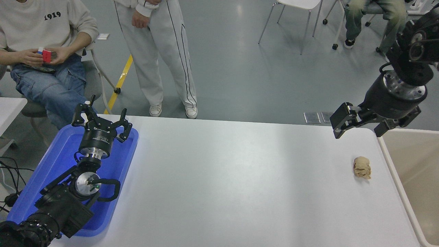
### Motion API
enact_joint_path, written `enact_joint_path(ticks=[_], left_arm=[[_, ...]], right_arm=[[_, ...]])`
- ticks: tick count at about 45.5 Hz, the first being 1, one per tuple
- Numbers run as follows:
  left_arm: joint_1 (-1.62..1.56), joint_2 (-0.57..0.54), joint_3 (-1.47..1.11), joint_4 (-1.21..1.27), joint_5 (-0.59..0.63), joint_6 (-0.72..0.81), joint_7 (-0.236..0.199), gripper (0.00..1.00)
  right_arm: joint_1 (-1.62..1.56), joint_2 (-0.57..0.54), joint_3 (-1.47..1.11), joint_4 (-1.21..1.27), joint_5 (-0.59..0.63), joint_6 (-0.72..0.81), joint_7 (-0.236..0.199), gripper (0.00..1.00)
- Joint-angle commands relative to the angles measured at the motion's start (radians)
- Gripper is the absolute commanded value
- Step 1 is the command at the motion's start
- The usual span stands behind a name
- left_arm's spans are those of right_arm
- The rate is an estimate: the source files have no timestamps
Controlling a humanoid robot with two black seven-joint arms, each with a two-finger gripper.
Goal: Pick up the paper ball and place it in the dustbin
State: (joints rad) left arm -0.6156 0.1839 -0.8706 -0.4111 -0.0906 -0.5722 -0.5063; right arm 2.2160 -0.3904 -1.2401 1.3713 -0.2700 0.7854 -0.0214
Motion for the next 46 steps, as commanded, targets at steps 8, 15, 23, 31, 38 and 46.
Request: enact_joint_path(ticks=[8,15,23,31,38,46], left_arm=[[0.001,0.0,-0.001,0.0,0.0,0.0,0.0,1.0],[0.001,0.0,0.001,0.0,0.0,0.0,0.0,1.0],[0.001,0.0,-0.001,0.0,0.0,0.0,0.0,1.0],[0.001,0.0,-0.001,0.0,0.0,0.0,0.0,1.0],[0.001,0.0,-0.001,0.0,0.0,0.0,0.0,1.0],[0.001,0.0,-0.001,0.0,0.0,0.0,0.0,1.0]], right_arm=[[-0.018,-0.013,0.015,-0.005,0.0,0.0,0.0,1.0],[-0.024,-0.021,0.007,-0.005,0.002,0.0,0.001,1.0],[-0.038,-0.039,-0.001,-0.006,0.002,0.0,0.001,1.0],[-0.044,-0.061,-0.001,-0.006,0.003,0.0,0.001,1.0],[-0.117,-0.067,0.01,-0.05,0.003,0.0,0.001,1.0],[-0.242,-0.074,0.004,-0.139,-0.002,-0.069,0.0,1.0]])
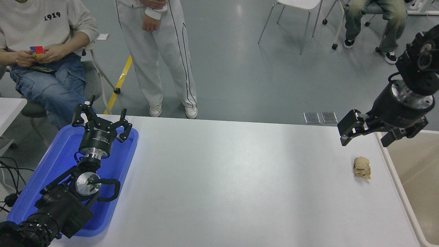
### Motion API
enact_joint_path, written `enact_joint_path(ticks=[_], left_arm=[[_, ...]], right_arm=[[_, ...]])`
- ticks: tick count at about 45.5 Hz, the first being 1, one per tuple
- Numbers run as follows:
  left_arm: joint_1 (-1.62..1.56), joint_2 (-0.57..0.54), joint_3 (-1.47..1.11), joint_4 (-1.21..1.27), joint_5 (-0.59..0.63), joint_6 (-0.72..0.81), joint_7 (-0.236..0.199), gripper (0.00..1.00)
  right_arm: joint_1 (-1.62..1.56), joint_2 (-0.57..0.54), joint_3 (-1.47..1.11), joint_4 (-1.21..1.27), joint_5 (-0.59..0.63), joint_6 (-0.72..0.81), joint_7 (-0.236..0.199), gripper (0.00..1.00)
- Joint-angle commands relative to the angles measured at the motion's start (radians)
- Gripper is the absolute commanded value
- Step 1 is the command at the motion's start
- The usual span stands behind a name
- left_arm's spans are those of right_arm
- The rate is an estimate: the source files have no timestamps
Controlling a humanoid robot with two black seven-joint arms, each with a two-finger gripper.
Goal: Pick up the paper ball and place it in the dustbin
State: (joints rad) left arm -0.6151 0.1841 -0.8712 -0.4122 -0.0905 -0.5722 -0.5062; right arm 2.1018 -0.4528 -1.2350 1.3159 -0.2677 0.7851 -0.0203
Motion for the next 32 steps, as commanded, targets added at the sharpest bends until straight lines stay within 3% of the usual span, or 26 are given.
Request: enact_joint_path(ticks=[1,11,32], left_arm=[[0.0,0.0,0.0,0.0,0.0,0.0,0.0,1.0],[0.0,0.0,0.0,0.001,0.0,0.0,-0.001,1.0],[0.0,0.0,0.0,0.001,0.0,0.0,-0.002,1.0]], right_arm=[[-0.147,-0.012,-0.001,-0.093,-0.004,-0.102,-0.001,1.0],[-0.325,-0.012,0.028,-0.217,-0.004,-0.316,-0.001,1.0],[-0.789,0.088,0.189,-0.681,-0.007,-0.36,-0.003,1.0]])
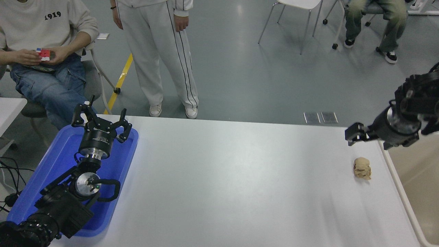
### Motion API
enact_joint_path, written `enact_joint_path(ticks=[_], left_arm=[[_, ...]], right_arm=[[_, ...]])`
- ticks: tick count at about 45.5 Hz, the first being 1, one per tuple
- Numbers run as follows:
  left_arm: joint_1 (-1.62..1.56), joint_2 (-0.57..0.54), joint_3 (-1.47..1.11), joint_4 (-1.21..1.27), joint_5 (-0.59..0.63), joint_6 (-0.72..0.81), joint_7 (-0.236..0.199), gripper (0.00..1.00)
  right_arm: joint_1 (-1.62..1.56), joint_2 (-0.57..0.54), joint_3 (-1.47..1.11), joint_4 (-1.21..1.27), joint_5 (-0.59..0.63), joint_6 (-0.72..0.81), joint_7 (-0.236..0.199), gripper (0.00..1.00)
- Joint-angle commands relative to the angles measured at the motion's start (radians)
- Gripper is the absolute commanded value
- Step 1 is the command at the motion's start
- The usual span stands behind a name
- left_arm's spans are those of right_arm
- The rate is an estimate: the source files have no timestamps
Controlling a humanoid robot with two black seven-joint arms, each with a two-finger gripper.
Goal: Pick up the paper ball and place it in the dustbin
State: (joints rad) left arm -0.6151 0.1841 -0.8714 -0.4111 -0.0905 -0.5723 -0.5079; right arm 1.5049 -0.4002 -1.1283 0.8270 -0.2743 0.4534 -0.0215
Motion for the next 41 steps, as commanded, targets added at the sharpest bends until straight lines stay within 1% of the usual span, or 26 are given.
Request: enact_joint_path(ticks=[1,8,22,28,41], left_arm=[[0.0,0.0,0.0,0.0,0.0,0.0,0.0,1.0],[0.0,0.0,0.0,0.0,0.0,0.0,0.0,1.0],[0.0,0.0,0.0,0.0,0.0,0.0,0.0,1.0],[0.0,0.0,0.0,0.0,0.0,0.0,0.0,1.0],[0.0,0.0,0.0,0.0,0.0,0.0,0.0,1.0]], right_arm=[[-0.199,0.035,0.09,-0.2,0.0,-0.028,-0.002,1.0],[-0.272,0.04,0.127,-0.252,-0.002,-0.093,-0.002,1.0],[-0.345,0.061,0.137,-0.264,-0.003,-0.251,-0.002,1.0],[-0.402,0.08,0.157,-0.331,0.001,-0.317,-0.002,1.0],[-0.5,0.1,0.197,-0.459,-0.005,-0.343,-0.003,1.0]])
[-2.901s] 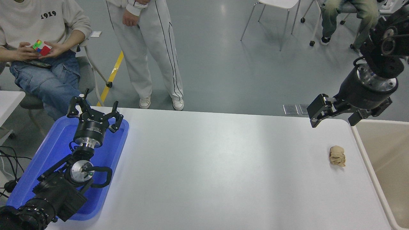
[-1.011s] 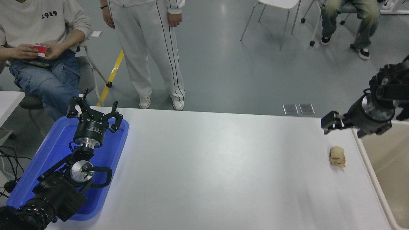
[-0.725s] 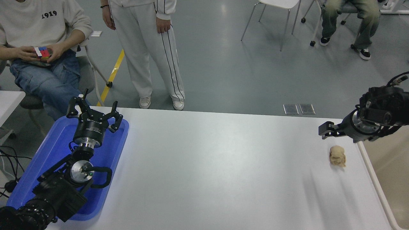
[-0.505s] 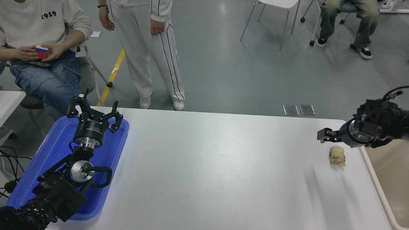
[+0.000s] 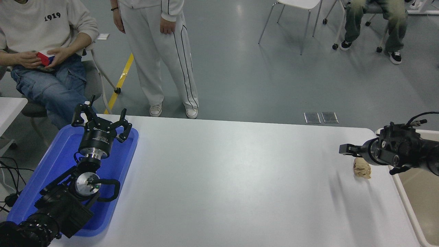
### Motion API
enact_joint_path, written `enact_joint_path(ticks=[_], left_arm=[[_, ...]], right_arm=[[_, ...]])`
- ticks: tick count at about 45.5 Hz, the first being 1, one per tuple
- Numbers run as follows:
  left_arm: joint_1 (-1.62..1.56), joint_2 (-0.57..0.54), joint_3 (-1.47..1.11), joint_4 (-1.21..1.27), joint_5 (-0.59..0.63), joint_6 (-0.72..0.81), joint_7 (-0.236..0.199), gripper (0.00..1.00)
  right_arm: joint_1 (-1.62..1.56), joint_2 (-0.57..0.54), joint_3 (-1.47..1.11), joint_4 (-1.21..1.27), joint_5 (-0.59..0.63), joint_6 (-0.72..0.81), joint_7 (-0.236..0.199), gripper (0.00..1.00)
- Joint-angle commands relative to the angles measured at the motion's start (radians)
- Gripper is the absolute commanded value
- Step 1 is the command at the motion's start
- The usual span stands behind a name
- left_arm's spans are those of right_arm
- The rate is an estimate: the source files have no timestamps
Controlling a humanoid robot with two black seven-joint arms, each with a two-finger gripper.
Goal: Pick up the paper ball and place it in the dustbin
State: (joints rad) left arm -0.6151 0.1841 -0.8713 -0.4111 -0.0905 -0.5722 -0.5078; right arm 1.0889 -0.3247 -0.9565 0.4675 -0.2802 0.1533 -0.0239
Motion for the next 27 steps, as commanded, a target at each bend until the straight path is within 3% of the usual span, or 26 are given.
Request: enact_joint_path(ticks=[1,27], left_arm=[[0.0,0.0,0.0,0.0,0.0,0.0,0.0,1.0],[0.0,0.0,0.0,0.0,0.0,0.0,0.0,1.0]], right_arm=[[-0.092,0.027,0.028,-0.102,-0.002,-0.049,-0.001,1.0],[-0.228,0.067,0.065,-0.165,0.009,-0.188,-0.004,0.99]])
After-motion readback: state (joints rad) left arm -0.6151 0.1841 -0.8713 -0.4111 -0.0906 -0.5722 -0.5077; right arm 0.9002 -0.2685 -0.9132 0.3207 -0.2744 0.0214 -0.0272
